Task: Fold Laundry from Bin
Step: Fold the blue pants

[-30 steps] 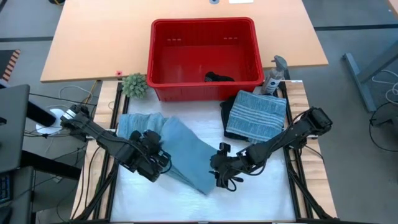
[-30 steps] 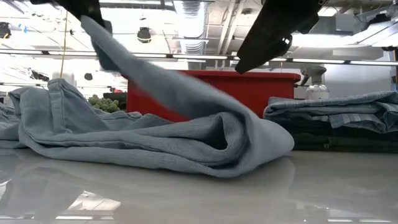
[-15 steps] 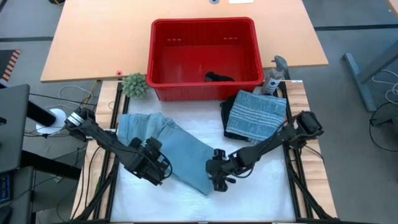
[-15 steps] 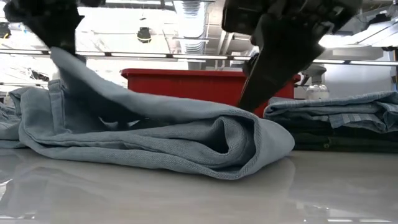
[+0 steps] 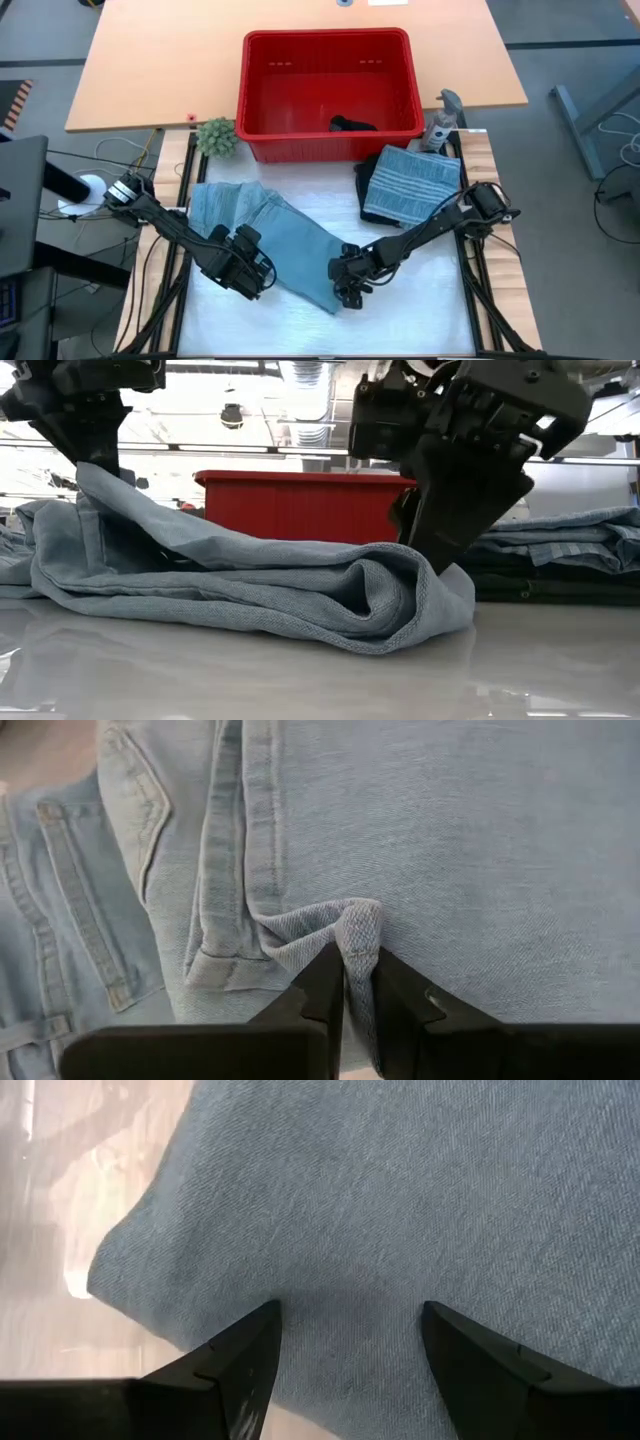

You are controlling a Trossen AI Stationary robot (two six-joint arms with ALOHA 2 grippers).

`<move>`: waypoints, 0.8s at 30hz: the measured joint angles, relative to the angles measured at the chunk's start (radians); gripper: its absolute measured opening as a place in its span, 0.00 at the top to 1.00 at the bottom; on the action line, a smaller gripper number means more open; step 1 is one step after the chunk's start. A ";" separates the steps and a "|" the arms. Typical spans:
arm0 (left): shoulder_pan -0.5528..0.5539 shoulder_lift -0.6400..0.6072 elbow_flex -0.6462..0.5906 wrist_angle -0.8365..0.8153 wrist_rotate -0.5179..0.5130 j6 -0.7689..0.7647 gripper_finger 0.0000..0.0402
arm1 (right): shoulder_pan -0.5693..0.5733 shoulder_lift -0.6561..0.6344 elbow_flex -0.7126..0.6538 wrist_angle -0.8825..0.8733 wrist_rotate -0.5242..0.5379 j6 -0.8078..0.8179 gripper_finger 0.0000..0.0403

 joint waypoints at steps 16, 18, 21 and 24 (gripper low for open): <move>-0.052 -0.107 0.183 -0.245 -0.154 0.044 0.69 | -0.011 0.024 0.003 -0.050 -0.019 0.045 0.33; -0.081 -0.144 0.172 -0.134 -0.336 -0.013 0.69 | -0.011 0.025 0.003 -0.050 -0.019 0.045 0.33; -0.101 -0.155 0.110 0.090 -0.470 0.072 0.73 | -0.014 0.025 0.002 -0.045 -0.019 0.044 0.33; -0.097 -0.136 0.009 0.371 -0.488 0.245 0.81 | -0.017 0.026 0.002 -0.031 -0.022 0.045 0.33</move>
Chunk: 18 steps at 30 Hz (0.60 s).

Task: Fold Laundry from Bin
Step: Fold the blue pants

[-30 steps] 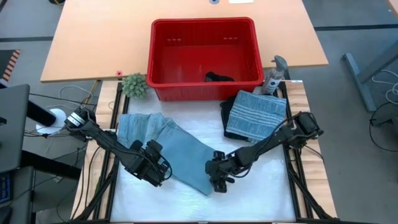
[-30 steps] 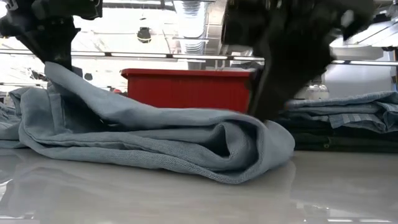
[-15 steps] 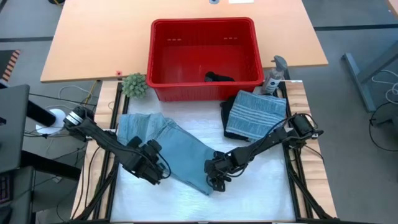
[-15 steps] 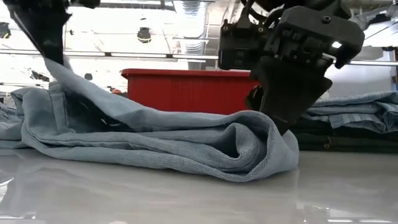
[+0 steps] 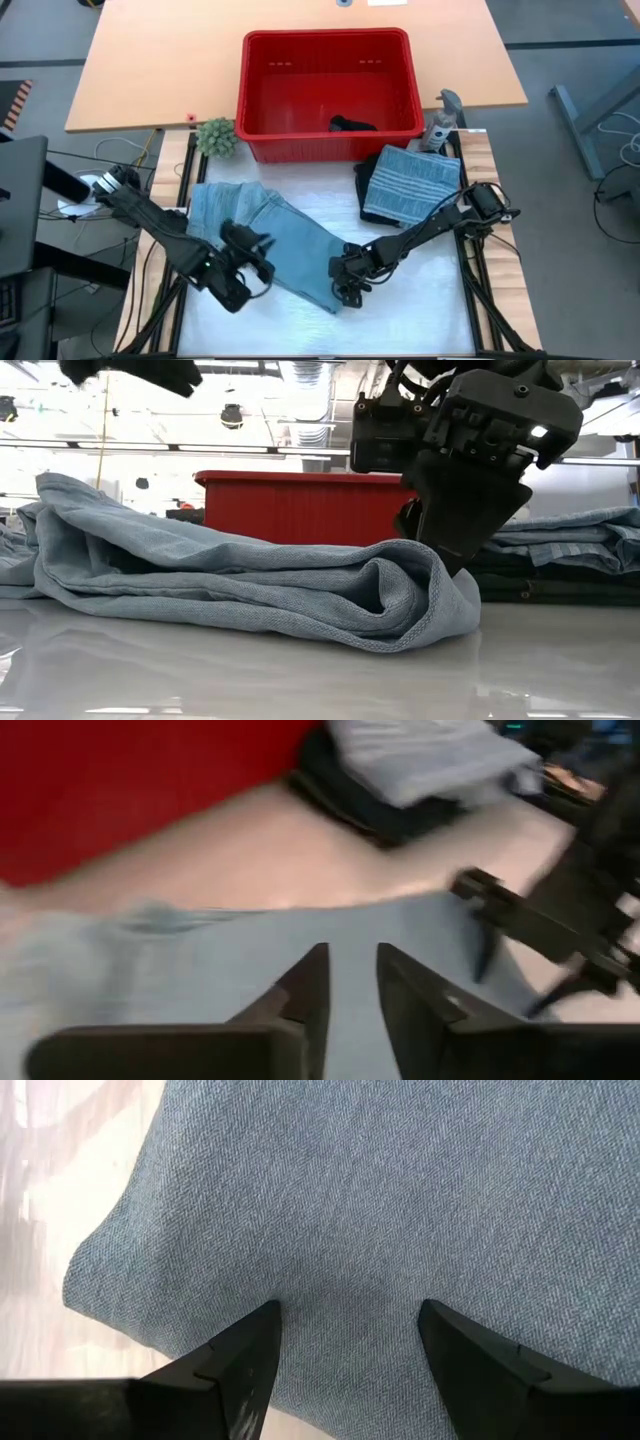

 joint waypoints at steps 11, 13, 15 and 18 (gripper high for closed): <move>0.053 0.038 -0.345 0.381 0.125 0.010 1.00 | -0.006 0.003 0.062 -0.054 -0.008 -0.030 0.33; 0.067 0.037 -0.396 0.437 0.132 -0.002 1.00 | -0.006 -0.009 0.094 -0.081 -0.007 -0.054 0.33; 0.089 0.037 -0.450 0.497 0.138 0.001 1.00 | -0.008 -0.031 0.129 -0.115 -0.006 -0.089 0.33; 0.137 0.037 -0.523 0.596 0.172 0.025 1.00 | -0.015 -0.070 0.181 -0.172 0.004 -0.123 0.33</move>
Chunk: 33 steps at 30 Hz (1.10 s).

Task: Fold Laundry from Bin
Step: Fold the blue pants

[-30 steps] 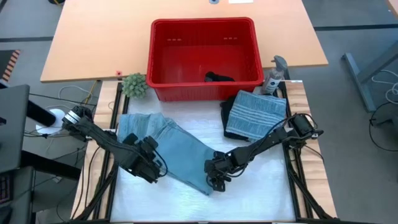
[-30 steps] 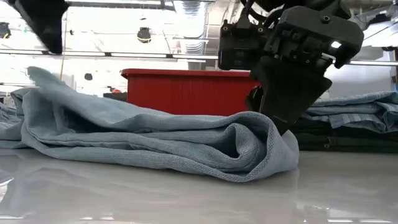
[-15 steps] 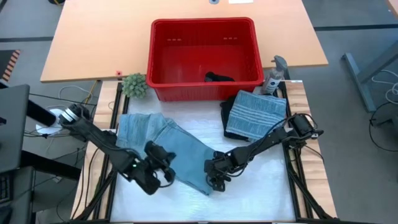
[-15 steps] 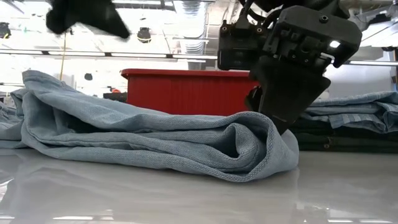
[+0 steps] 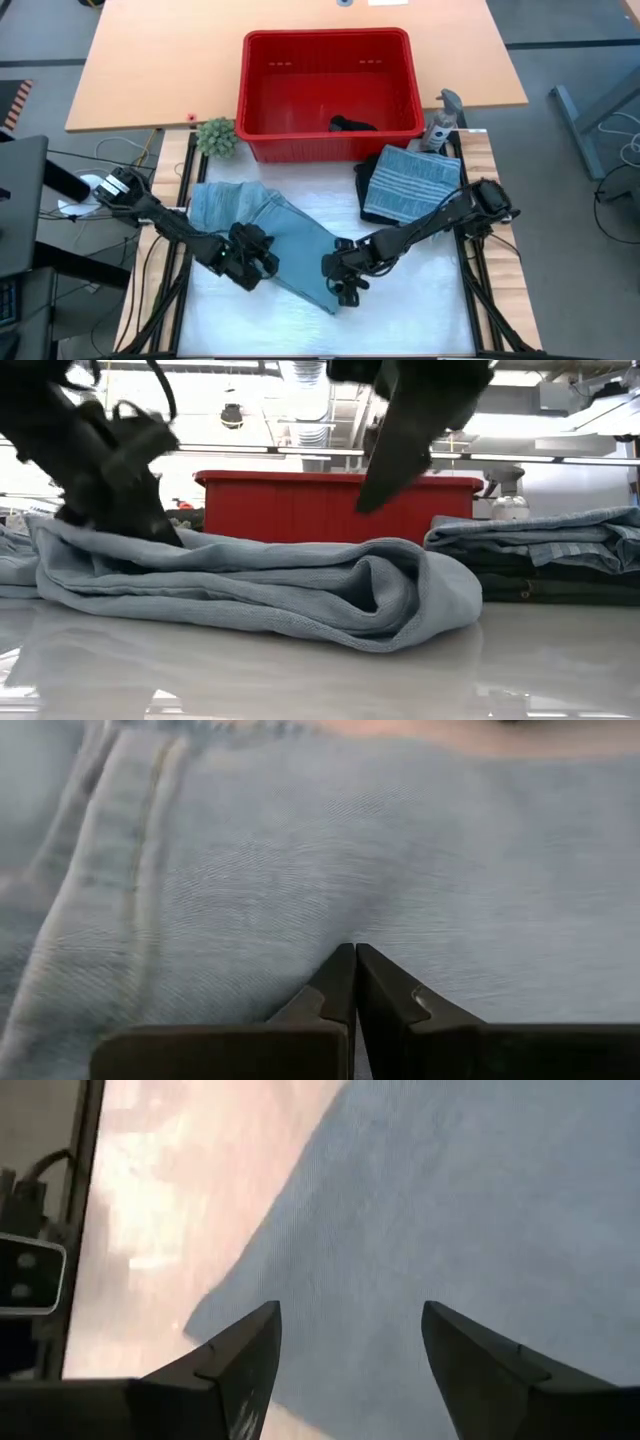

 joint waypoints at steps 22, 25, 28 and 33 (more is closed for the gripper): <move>0.184 0.000 -0.114 0.177 0.144 0.145 1.00 | 0.128 -0.121 -0.102 -0.081 0.072 -0.724 0.33; 0.186 0.000 -0.114 0.177 0.143 0.145 1.00 | 0.126 -0.055 -0.103 -0.047 0.085 -0.725 0.33; 0.186 0.000 -0.114 0.176 0.143 0.145 1.00 | 0.116 0.001 -0.103 -0.017 0.105 -0.722 0.33; 0.186 0.000 -0.114 0.175 0.142 0.139 1.00 | 0.092 0.078 -0.103 -0.009 0.205 -0.709 0.33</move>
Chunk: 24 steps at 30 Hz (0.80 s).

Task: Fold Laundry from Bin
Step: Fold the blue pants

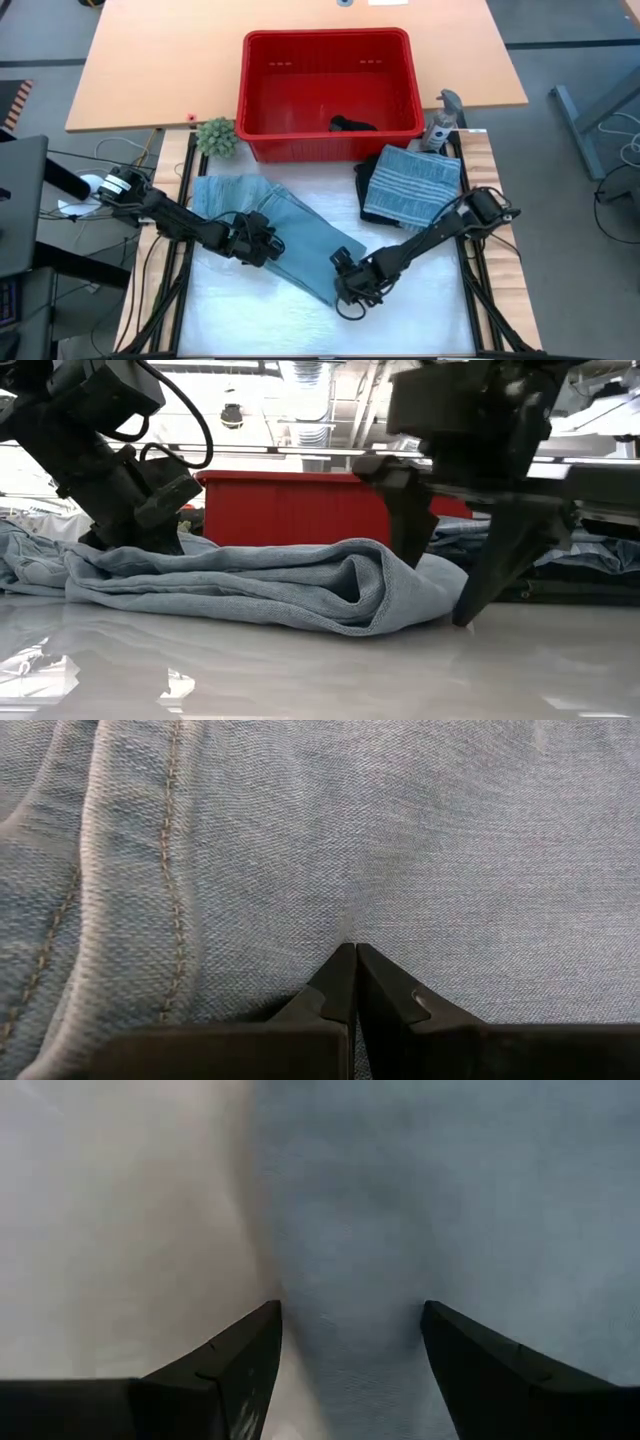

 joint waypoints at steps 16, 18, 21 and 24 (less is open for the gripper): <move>0.001 0.000 -0.002 0.018 0.014 -0.010 1.00 | -0.020 0.020 0.001 -0.010 0.045 0.271 0.92; 0.001 0.000 0.003 0.028 0.034 -0.011 1.00 | -0.019 0.019 0.001 -0.013 0.021 0.355 0.92; 0.001 -0.007 0.039 0.033 0.049 -0.019 1.00 | -0.012 0.011 0.002 -0.056 -0.036 0.445 0.92; 0.005 -0.034 0.097 0.040 0.057 -0.018 1.00 | 0.017 -0.005 0.003 -0.130 -0.090 0.504 0.92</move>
